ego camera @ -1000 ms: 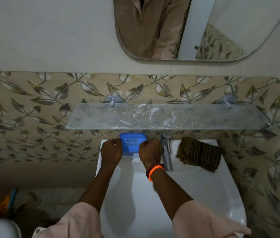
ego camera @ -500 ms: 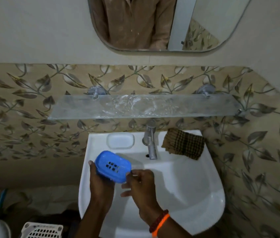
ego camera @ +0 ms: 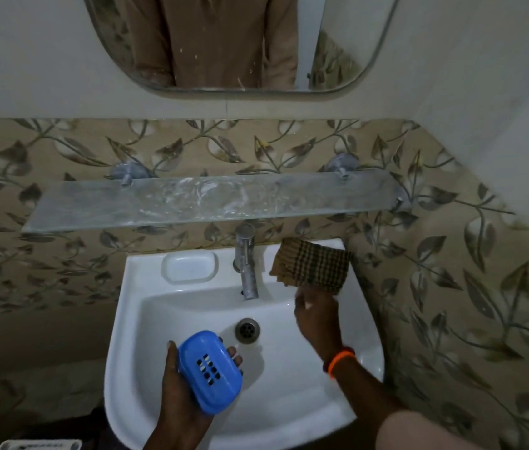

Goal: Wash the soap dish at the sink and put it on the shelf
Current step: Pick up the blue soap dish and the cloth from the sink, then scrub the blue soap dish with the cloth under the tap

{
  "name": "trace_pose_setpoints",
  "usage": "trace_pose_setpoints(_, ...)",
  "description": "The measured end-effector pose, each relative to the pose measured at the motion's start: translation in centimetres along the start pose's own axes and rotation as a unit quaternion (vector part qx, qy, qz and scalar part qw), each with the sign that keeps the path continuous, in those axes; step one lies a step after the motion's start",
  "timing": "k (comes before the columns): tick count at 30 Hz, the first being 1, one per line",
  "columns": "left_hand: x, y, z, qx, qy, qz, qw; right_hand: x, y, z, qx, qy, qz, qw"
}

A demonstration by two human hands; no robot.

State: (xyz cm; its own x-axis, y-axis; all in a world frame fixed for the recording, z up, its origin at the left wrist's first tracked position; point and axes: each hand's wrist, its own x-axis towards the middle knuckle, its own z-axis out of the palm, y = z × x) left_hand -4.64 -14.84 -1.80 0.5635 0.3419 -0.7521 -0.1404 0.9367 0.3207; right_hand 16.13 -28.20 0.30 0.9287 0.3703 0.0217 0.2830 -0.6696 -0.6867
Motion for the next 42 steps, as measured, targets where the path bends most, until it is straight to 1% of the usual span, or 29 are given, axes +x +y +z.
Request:
trace_pose_setpoints(3,0.0,-0.2,-0.1,0.022,0.008,-0.018,1.0,6.2,-1.4,-0.8,-0.041,0.09,-0.054,0.994)
trace_pose_setpoints(4,0.0,-0.2,-0.1,0.029,0.012,-0.022,0.999,8.0,-1.6,-1.0,-0.058,0.099,-0.075,0.991)
trace_pose_setpoints(5,0.1,0.0,-0.1,0.034,0.016,-0.023,0.999,9.5,-1.9,-1.1,-0.089,0.079,-0.074,0.99)
trace_pose_setpoints(7,0.1,0.4,-0.2,0.046,0.023,-0.025,0.998,11.7,-1.8,-0.5,-0.125,-0.002,-0.028,0.992)
trace_pose_setpoints(9,0.1,0.8,-0.1,0.055,0.025,-0.029,0.998,13.0,-1.3,0.6,-0.161,-0.062,-0.013,0.985)
trace_pose_setpoints(10,0.2,0.9,-0.2,0.058,0.028,-0.031,0.997,13.2,-1.0,1.2,-0.191,-0.072,-0.019,0.979)
trace_pose_setpoints(14,0.3,1.4,-0.2,0.078,0.019,-0.033,0.996,13.5,-0.1,1.9,-0.288,-0.025,-0.043,0.956)
trace_pose_setpoints(16,0.3,1.6,-0.1,0.089,0.006,-0.029,0.996,13.5,0.2,1.7,-0.298,-0.027,-0.047,0.953)
trace_pose_setpoints(19,-0.1,1.9,0.8,0.114,-0.025,-0.032,0.993,13.0,0.6,0.9,-0.235,-0.003,-0.092,0.968)
trace_pose_setpoints(22,-0.5,2.4,2.1,0.138,-0.051,-0.035,0.989,11.3,0.2,-0.8,-0.107,0.031,-0.132,0.985)
trace_pose_setpoints(25,-1.1,2.4,3.3,0.154,-0.088,-0.038,0.983,7.9,-1.5,-3.2,0.039,0.031,-0.17,0.984)
trace_pose_setpoints(27,-1.5,2.5,3.9,0.153,-0.116,-0.05,0.98,5.3,-2.9,-4.7,0.143,0.029,-0.177,0.973)
trace_pose_setpoints(29,-2.2,2.7,4.2,0.145,-0.14,-0.066,0.977,2.6,-4.2,-6.0,0.233,0.018,-0.156,0.96)
trace_pose_setpoints(32,-3.2,2.9,4.9,0.127,-0.17,-0.083,0.974,-0.9,-5.4,-7.6,0.368,-0.036,-0.125,0.921)
trace_pose_setpoints(34,-4.0,2.9,5.4,0.113,-0.19,-0.089,0.971,-3.0,-6.2,-8.2,0.426,-0.073,-0.089,0.897)
trace_pose_setpoints(35,-4.4,2.8,5.6,0.107,-0.194,-0.091,0.971,-4.1,-6.6,-8.6,0.437,-0.083,-0.073,0.893)
trace_pose_setpoints(37,-5.0,2.7,5.9,0.106,-0.203,-0.093,0.969,-5.8,-7.6,-9.4,0.402,-0.094,-0.078,0.908)
trace_pose_setpoints(38,-5.3,2.6,6.0,0.105,-0.207,-0.09,0.968,-6.6,-7.9,-9.7,0.375,-0.108,-0.091,0.916)
trace_pose_setpoints(40,-5.7,2.3,6.3,0.11,-0.21,-0.069,0.969,-8.0,-8.5,-10.0,0.341,-0.161,-0.11,0.92)
trace_pose_setpoints(42,-6.1,1.6,6.7,0.122,-0.211,-0.047,0.969,-8.9,-8.6,-9.8,0.248,-0.178,-0.168,0.937)
